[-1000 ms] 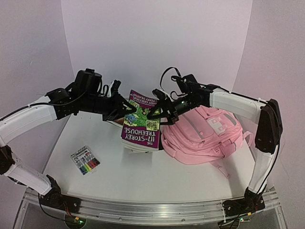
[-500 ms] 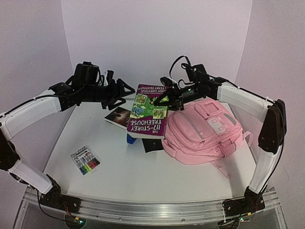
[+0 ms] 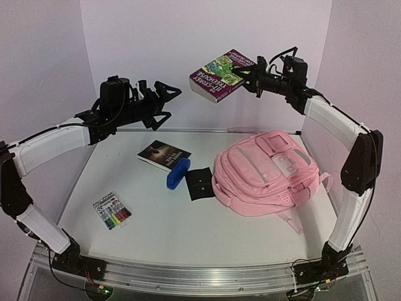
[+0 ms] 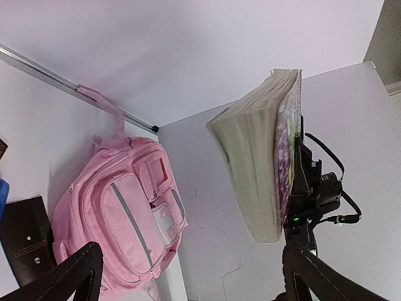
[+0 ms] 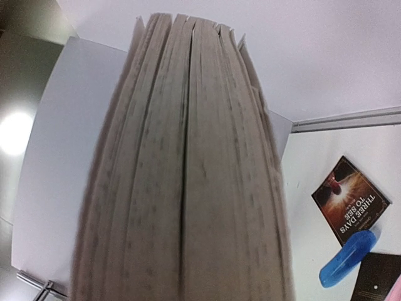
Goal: Pack the student bag
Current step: Pick up the book from the center of the board.
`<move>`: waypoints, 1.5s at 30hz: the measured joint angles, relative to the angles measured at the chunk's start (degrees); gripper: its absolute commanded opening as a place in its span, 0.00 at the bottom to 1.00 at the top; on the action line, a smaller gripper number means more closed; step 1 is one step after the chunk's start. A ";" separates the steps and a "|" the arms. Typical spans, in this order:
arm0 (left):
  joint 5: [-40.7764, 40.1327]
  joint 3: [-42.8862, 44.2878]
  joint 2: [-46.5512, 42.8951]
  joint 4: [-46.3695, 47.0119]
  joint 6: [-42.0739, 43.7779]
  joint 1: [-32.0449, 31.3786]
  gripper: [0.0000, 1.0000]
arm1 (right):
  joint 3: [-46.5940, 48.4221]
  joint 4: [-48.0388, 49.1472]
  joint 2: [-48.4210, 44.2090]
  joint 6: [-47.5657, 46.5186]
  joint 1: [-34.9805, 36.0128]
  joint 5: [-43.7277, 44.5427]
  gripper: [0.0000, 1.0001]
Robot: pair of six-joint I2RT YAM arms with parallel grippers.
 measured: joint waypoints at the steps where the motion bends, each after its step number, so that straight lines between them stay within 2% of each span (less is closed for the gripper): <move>1: 0.78 0.39 1.46 1.63 -0.51 -0.07 1.00 | -0.15 1.20 0.00 1.19 0.22 0.48 0.00; 7: 5.51 5.87 9.73 8.40 -3.04 -0.80 1.00 | -2.92 7.19 0.00 6.15 1.58 1.51 0.00; 17: 9.38 8.09 13.87 18.83 -6.02 -2.07 0.98 | -8.02 10.03 0.00 8.65 1.61 2.21 0.00; 19: 9.51 7.69 13.87 21.21 -6.89 -2.28 0.93 | -8.47 10.05 0.00 8.71 1.63 2.13 0.00; 26: 9.77 6.94 14.57 26.36 -9.60 -2.15 0.59 | -10.41 12.69 -0.19 9.85 1.98 2.18 0.00; 33: 8.90 5.68 16.59 29.96 -12.59 -1.96 0.50 | -14.11 15.13 -1.39 10.86 2.44 2.59 0.00; 36: 8.58 5.41 16.67 30.36 -13.08 -1.88 0.39 | -15.38 15.34 -1.85 10.86 3.24 2.61 0.00; 38: 8.35 5.36 16.67 30.42 -13.71 -1.86 0.25 | -15.84 15.90 -2.10 10.86 3.57 2.63 0.07; 41: 8.19 4.10 16.67 31.34 -14.79 -1.81 0.04 | -16.49 16.16 -2.72 10.56 3.70 2.65 0.29; 42: 8.01 2.99 16.61 32.52 -15.18 -1.86 0.01 | -16.69 15.83 -2.91 10.01 3.80 2.64 0.38; 45: 7.05 -2.20 15.06 34.65 -16.22 -1.73 0.00 | -17.64 12.66 -3.48 6.04 4.11 2.01 0.61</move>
